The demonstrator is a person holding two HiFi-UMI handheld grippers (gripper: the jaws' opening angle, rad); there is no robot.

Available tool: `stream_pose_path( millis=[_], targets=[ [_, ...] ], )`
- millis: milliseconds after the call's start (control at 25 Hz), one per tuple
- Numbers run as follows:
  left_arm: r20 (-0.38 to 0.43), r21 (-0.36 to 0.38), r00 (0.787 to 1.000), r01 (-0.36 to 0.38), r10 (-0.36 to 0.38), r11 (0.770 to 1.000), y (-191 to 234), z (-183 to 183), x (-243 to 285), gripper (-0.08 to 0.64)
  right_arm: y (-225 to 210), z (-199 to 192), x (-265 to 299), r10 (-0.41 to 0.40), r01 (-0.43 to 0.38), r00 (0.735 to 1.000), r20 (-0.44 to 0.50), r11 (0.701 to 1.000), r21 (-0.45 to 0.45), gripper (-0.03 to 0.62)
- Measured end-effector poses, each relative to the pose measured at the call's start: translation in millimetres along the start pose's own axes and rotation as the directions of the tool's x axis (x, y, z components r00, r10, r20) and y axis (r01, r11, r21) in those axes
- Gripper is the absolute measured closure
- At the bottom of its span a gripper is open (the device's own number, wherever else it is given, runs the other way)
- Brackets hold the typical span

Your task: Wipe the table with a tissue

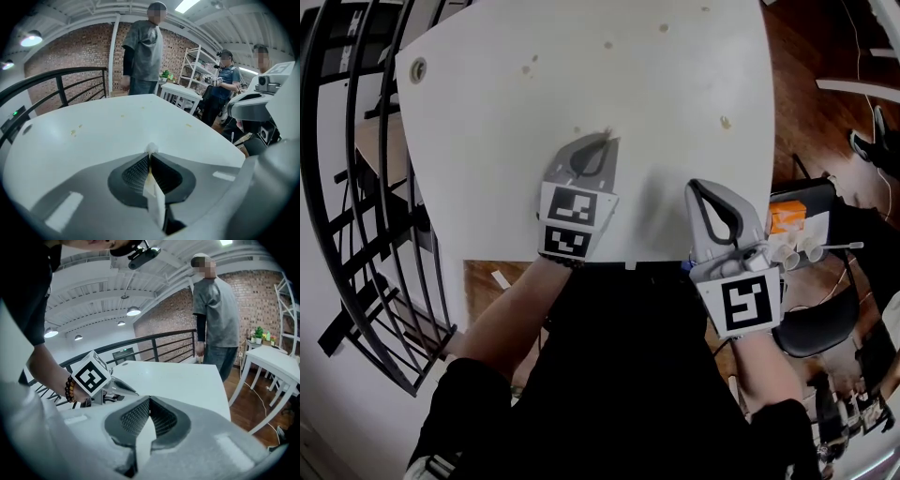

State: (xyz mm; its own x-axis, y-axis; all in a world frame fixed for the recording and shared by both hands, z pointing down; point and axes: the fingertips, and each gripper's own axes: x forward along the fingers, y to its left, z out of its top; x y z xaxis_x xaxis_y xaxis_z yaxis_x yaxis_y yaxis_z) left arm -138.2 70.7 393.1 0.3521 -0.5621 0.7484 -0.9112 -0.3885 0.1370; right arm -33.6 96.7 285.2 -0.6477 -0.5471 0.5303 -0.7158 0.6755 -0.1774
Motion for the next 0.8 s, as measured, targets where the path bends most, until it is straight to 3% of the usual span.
stream_pose_path(
  millis=[800],
  targets=[
    [-0.02, -0.031, 0.999, -0.035, 0.035, 0.999, 35, -16, -8, 0.529, 23, 7, 24, 0.036, -0.036, 0.999, -0.019, 0.999, -0.019, 0.6]
  ],
)
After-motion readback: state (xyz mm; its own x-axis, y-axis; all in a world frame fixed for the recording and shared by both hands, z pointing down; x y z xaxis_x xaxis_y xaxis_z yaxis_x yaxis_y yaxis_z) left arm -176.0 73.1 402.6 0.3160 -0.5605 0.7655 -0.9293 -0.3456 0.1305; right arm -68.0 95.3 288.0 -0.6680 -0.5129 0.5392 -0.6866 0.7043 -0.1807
